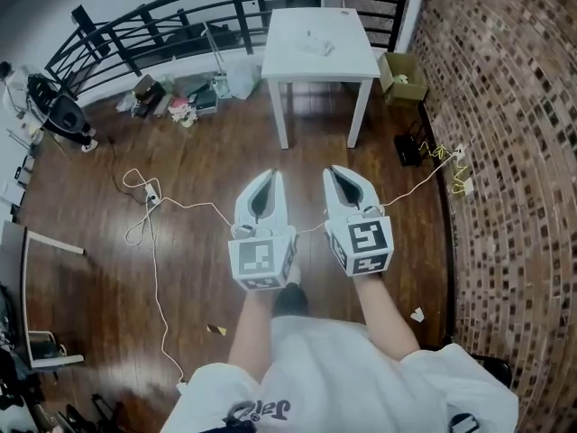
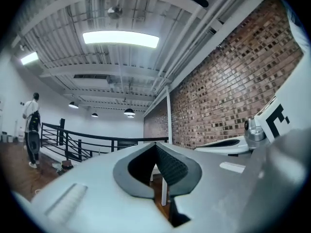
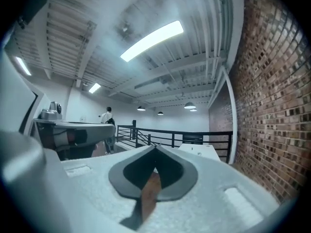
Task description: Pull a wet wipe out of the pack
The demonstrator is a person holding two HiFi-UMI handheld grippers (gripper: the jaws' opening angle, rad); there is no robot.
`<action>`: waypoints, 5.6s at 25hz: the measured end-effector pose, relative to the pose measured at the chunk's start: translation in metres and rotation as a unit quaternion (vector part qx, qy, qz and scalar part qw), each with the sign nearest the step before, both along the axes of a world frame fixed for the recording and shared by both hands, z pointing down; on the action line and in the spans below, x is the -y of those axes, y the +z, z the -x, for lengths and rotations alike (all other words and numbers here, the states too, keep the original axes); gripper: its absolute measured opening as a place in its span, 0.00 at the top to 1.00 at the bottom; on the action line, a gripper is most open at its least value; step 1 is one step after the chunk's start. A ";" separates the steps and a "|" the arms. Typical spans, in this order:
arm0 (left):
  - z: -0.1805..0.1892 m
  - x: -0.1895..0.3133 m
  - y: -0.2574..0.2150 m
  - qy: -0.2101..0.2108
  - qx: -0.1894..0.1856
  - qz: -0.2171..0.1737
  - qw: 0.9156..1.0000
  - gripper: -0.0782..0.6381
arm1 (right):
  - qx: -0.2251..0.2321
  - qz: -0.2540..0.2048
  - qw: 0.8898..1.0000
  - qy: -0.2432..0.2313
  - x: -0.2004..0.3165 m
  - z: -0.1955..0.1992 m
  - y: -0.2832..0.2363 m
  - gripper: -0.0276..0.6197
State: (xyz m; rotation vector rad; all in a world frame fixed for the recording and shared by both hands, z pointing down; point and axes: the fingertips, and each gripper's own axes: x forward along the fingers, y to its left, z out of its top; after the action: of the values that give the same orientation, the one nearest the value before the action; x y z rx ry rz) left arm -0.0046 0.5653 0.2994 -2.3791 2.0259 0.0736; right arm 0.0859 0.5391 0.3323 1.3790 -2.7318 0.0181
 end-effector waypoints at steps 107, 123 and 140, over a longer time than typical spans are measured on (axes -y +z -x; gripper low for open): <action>0.089 0.950 0.244 0.164 0.030 0.229 0.959 0.87 | -0.310 0.276 0.793 -0.445 0.983 0.062 0.268 0.64; 0.081 0.941 0.262 0.165 0.004 0.252 0.953 0.87 | -0.322 0.321 0.736 -0.502 0.959 0.118 0.338 0.69; 0.067 0.927 0.262 0.175 0.003 0.252 0.952 0.87 | -0.347 0.270 0.750 -0.494 0.955 0.112 0.318 0.97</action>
State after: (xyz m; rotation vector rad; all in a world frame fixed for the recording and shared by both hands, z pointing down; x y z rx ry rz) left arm -0.0713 -0.3613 0.5612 -3.0068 1.7505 -0.5084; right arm -0.0257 -0.4163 0.6503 -0.2759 -2.1509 0.1686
